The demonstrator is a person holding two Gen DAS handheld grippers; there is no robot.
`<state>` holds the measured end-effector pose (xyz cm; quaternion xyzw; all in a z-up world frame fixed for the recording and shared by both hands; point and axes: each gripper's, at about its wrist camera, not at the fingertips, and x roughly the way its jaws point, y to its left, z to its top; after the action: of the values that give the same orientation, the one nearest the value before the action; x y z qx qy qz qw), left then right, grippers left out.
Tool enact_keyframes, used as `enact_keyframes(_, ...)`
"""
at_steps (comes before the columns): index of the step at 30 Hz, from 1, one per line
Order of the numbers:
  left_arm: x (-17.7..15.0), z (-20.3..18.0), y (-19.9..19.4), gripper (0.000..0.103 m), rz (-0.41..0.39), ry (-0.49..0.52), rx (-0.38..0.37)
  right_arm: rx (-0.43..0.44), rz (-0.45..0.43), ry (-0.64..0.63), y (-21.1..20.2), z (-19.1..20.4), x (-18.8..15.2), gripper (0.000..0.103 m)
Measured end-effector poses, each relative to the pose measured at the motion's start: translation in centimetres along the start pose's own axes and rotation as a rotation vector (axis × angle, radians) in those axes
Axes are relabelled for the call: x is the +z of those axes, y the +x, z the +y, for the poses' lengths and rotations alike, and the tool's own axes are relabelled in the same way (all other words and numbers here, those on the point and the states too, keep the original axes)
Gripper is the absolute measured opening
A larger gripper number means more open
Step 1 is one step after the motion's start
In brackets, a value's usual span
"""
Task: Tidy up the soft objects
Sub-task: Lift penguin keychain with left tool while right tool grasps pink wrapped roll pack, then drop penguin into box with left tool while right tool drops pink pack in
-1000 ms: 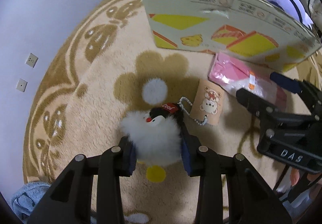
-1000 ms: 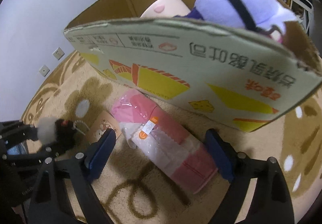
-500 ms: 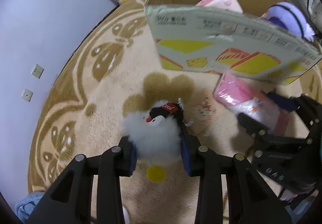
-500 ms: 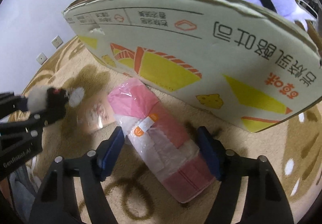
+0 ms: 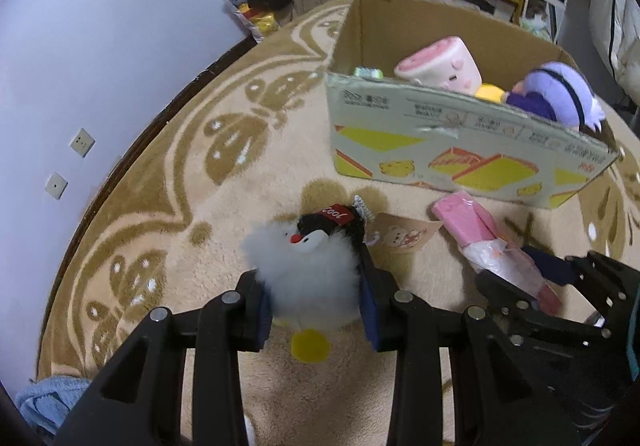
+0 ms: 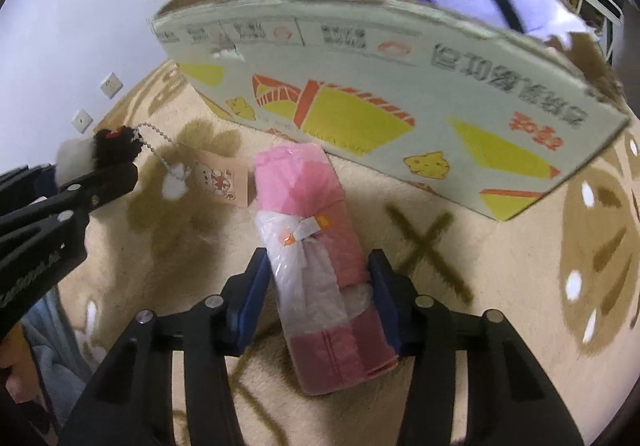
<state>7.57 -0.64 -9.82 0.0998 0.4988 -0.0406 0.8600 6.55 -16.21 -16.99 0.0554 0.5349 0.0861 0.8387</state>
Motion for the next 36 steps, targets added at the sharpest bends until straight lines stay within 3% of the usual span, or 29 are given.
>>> enact_keyframes(12,0.0,0.3,-2.8,0.033,-0.106,-0.013,-0.024,0.051,-0.115,0.096,-4.9,-0.6,-0.3,0.048)
enact_keyframes(24,1.1,-0.4,-8.0,0.033,-0.321,0.055,0.033,0.088,-0.279,0.114,-11.4,-1.1,-0.9,0.048)
enact_keyframes(36,2.3,-0.7,-7.7,0.033,-0.361,0.046,0.024,0.125,-0.37,0.12,-12.5,-1.7,-0.3,0.048)
